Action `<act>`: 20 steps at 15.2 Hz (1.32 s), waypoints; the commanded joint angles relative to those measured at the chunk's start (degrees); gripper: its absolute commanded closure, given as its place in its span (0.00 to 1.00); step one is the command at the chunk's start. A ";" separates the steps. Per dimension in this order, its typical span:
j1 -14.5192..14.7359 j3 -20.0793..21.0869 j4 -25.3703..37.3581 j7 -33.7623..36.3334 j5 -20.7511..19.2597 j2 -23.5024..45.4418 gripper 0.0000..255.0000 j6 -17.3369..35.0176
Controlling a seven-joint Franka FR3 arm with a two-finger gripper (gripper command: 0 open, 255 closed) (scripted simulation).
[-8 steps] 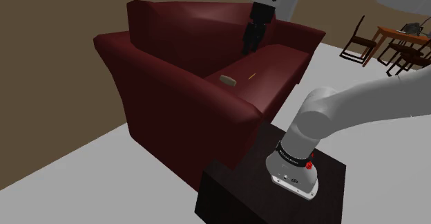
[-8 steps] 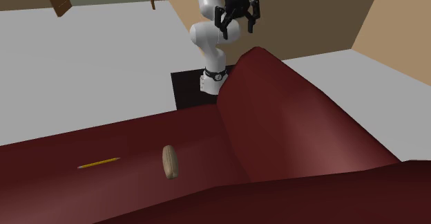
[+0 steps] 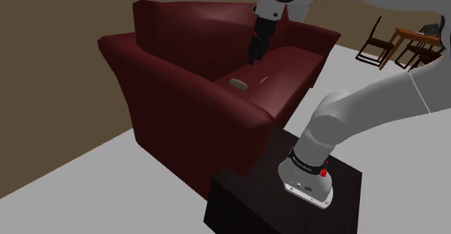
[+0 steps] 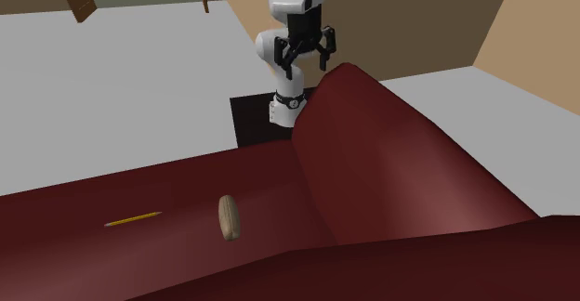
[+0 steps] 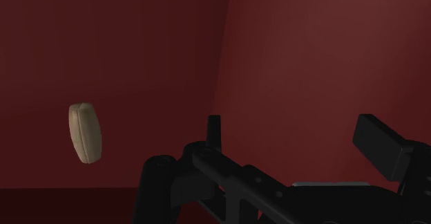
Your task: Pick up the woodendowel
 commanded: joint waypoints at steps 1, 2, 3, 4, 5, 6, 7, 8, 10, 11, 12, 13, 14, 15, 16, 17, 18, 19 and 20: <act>-0.49 -1.46 -0.40 -1.93 -1.21 2.91 0.00 3.10; -0.71 -2.15 -0.42 -2.82 -1.71 4.49 0.00 4.59; -0.91 -2.83 -0.37 -3.70 -2.18 6.13 0.00 6.07; -1.11 -3.51 -0.24 -4.58 -2.61 7.83 0.00 7.54; -1.27 -4.20 -0.04 -5.45 -3.00 9.59 0.00 9.00; -1.42 -4.88 0.24 -6.31 -3.35 11.39 0.00 10.44; -1.57 -5.56 0.60 -7.18 -3.65 13.25 0.00 11.86; -1.71 -6.23 1.02 -8.06 -3.89 15.15 0.00 13.25; -1.95 -7.53 2.10 -9.83 -4.20 19.07 0.00 15.94; -2.06 -8.16 2.75 -10.73 -4.27 21.09 0.00 17.24; -2.18 -8.77 3.47 -11.65 -4.27 23.14 0.00 18.50; -2.27 -9.38 4.26 -12.58 -4.20 25.23 0.00 19.71; -2.39 -9.95 5.13 -13.52 -4.06 27.34 0.00 20.88; -2.52 -10.48 6.06 -14.49 -3.84 29.49 0.00 22.00; -2.67 -10.98 7.07 -15.47 -3.56 31.65 0.00 23.07; -2.84 -11.44 8.15 -16.47 -3.21 33.84 0.00 24.08; -3.04 -11.85 9.29 -17.49 -2.79 36.05 0.00 25.04; -3.28 -12.21 10.51 -18.51 -2.32 38.27 0.00 25.93; -3.55 -12.53 11.80 -19.53 -1.79 40.50 0.00 26.76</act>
